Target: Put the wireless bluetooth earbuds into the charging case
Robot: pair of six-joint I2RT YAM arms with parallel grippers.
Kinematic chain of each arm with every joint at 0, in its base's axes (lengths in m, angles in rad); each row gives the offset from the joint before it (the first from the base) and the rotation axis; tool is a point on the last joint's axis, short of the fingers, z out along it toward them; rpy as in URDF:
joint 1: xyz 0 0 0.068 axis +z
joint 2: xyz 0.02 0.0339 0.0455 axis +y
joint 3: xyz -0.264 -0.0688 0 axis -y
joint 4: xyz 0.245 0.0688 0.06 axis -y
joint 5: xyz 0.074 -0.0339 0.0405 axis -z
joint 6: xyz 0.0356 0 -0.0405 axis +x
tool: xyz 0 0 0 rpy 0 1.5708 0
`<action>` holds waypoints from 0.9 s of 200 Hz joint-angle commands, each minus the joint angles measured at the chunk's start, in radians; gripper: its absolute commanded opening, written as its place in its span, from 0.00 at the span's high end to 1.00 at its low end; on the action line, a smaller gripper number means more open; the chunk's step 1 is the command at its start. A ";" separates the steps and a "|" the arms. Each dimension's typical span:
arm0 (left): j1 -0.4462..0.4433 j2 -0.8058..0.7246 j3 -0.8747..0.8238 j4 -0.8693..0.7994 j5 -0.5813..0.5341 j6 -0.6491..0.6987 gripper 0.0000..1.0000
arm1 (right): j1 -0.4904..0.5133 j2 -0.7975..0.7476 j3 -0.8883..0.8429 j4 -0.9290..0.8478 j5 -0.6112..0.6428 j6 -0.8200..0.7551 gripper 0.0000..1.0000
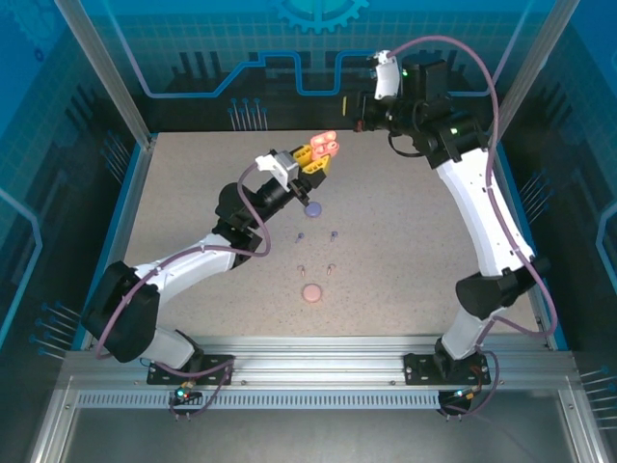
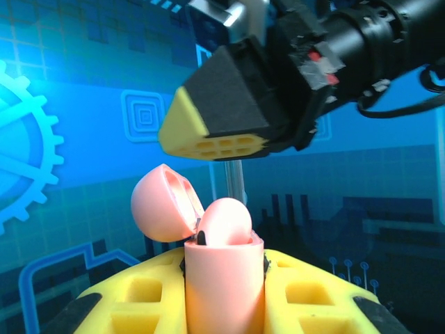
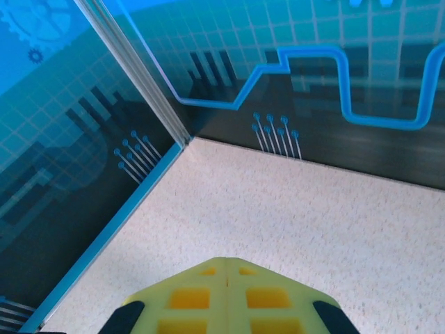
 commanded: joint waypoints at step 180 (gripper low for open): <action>-0.008 0.072 0.029 0.013 0.060 0.013 1.00 | 0.045 0.103 0.111 -0.315 -0.243 -0.054 1.00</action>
